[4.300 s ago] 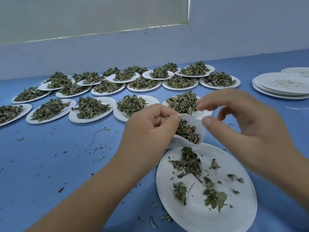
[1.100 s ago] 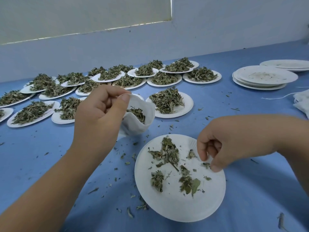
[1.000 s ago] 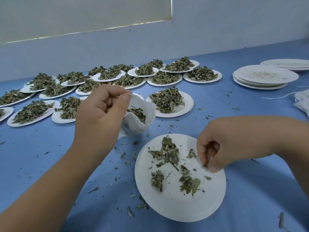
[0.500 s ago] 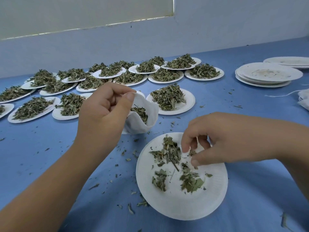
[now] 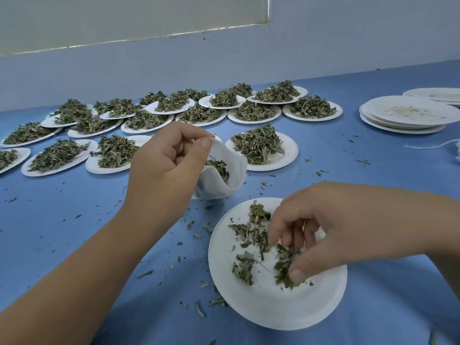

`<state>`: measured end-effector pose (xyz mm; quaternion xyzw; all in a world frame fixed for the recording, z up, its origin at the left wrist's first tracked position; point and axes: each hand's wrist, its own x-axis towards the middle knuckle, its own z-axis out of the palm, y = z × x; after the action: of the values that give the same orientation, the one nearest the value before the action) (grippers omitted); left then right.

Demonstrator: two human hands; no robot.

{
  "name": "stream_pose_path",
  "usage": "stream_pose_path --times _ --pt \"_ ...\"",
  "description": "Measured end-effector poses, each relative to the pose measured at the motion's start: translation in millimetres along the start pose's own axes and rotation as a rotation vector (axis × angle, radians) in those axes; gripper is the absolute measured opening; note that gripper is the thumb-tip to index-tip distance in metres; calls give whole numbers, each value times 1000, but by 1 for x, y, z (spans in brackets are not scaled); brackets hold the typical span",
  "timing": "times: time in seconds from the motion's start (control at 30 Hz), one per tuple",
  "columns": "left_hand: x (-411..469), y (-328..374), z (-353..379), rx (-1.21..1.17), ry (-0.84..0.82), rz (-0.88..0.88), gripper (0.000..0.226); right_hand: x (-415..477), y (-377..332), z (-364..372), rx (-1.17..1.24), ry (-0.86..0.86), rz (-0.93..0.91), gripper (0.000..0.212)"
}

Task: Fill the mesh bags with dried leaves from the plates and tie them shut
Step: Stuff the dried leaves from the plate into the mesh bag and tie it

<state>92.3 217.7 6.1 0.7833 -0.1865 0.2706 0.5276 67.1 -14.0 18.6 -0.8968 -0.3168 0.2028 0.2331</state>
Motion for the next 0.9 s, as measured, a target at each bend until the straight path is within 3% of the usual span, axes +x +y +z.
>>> stream_pose_path --times 0.17,0.37,0.6,0.73,0.9 --pt "0 3 1 10 4 -5 22 10 -2 7 -84 238 -91 73" --pt "0 5 1 10 3 -16 21 16 -4 25 -230 183 -149 74" --pt "1 4 0 13 9 -19 20 9 -6 11 -128 203 -109 51" --pt "0 3 0 -9 4 -20 18 14 -7 16 -254 222 -101 60" --pt "0 4 0 -11 -5 -26 16 17 -10 26 -220 200 -172 66"
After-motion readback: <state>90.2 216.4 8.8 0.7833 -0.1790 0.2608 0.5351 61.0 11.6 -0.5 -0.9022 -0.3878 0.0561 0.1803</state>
